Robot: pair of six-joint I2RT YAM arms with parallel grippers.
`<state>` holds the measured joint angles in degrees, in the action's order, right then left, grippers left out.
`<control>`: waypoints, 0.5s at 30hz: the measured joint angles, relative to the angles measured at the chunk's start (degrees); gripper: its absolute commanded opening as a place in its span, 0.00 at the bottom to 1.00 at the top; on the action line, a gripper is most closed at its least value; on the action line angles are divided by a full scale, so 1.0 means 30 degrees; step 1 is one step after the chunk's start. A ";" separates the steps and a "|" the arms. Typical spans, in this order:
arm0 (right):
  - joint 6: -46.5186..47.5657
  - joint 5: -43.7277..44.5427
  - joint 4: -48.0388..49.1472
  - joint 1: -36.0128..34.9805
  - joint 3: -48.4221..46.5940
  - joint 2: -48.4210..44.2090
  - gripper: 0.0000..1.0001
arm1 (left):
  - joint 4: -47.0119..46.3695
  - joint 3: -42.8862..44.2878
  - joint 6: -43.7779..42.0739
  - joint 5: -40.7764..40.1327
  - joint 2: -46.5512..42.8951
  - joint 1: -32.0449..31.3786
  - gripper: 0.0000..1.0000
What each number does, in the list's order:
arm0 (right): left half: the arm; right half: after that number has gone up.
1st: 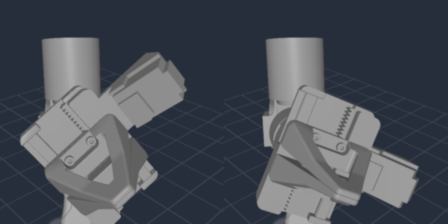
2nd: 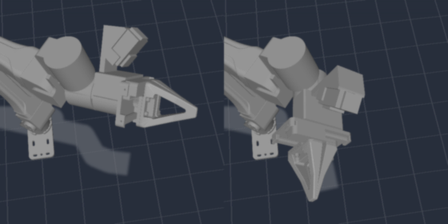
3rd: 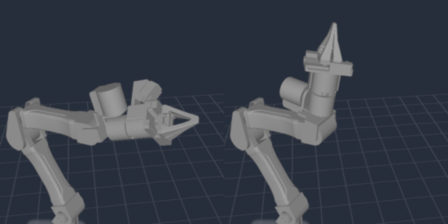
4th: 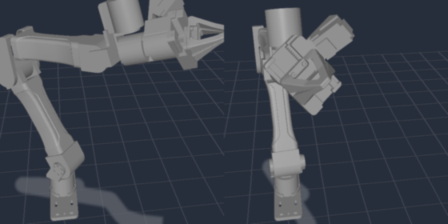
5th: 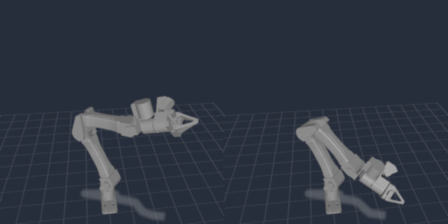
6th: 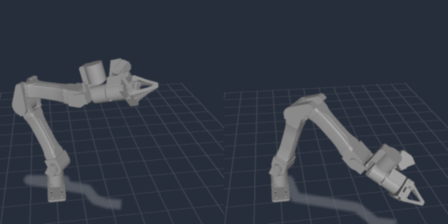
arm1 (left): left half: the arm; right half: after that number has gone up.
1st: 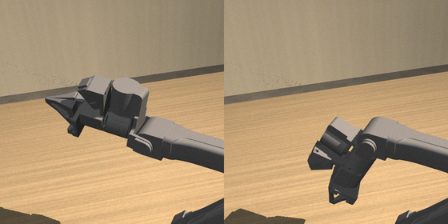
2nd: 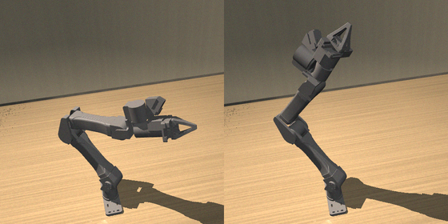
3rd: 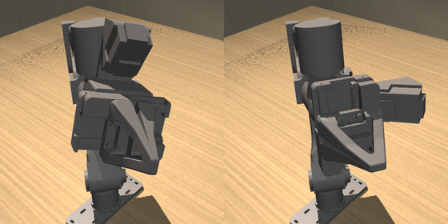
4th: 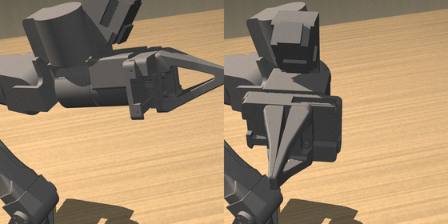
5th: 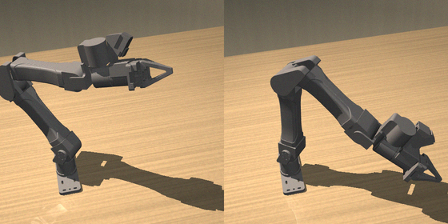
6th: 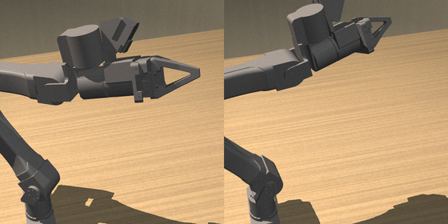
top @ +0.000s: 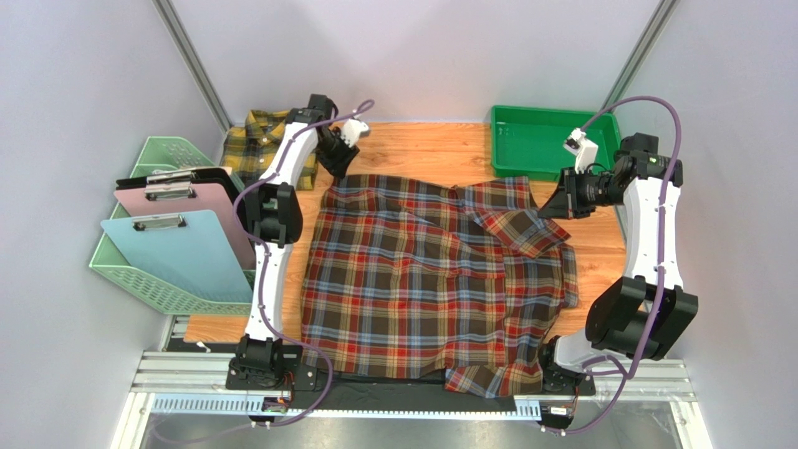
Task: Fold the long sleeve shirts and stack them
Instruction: Fold the shirt
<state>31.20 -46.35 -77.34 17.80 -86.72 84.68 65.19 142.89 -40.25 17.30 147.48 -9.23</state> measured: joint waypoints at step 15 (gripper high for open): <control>-0.0342 0.0000 0.0000 0.0000 0.0036 0.0000 0.00 | -0.2040 0.0415 1.0236 -0.0291 0.0918 0.0721 0.57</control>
<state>30.17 -46.35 -77.34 17.80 -86.61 84.68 59.07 144.14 -9.54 16.43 150.23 -7.07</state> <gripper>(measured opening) 0.004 0.574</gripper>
